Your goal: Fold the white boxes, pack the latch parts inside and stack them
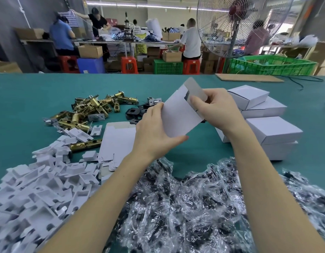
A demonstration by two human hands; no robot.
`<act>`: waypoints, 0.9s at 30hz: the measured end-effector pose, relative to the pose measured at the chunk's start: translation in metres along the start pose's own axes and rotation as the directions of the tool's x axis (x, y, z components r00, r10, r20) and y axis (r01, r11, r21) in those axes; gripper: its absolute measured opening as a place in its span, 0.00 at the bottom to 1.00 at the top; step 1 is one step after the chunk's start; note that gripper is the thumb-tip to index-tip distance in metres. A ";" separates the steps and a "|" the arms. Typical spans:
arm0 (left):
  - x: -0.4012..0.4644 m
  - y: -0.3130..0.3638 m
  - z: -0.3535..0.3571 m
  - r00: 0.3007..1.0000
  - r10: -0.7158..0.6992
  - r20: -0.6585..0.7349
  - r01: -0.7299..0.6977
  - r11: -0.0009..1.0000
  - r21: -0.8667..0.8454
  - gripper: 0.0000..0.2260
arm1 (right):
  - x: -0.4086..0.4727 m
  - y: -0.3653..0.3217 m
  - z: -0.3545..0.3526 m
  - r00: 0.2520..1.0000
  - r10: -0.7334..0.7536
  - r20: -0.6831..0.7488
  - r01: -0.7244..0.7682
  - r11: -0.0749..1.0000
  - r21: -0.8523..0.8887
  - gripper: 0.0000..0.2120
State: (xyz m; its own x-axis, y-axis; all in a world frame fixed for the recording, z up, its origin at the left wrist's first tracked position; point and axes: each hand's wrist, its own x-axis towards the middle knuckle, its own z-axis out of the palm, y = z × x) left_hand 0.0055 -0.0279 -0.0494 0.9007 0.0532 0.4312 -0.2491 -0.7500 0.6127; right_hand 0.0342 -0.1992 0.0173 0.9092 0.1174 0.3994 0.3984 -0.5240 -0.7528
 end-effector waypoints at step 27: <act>-0.002 -0.004 -0.010 0.990 0.116 0.085 -0.122 0.990 0.066 0.51 | 0.001 0.011 -0.012 0.975 0.038 0.220 -0.063 0.992 0.107 0.11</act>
State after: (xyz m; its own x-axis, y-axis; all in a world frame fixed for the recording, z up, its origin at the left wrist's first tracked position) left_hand 0.0008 -0.0181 -0.0459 0.8926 -0.0905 0.4417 -0.3330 -0.7926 0.5107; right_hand 0.0378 -0.2151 0.0155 0.9280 0.2799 0.2460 0.3514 -0.4373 -0.8278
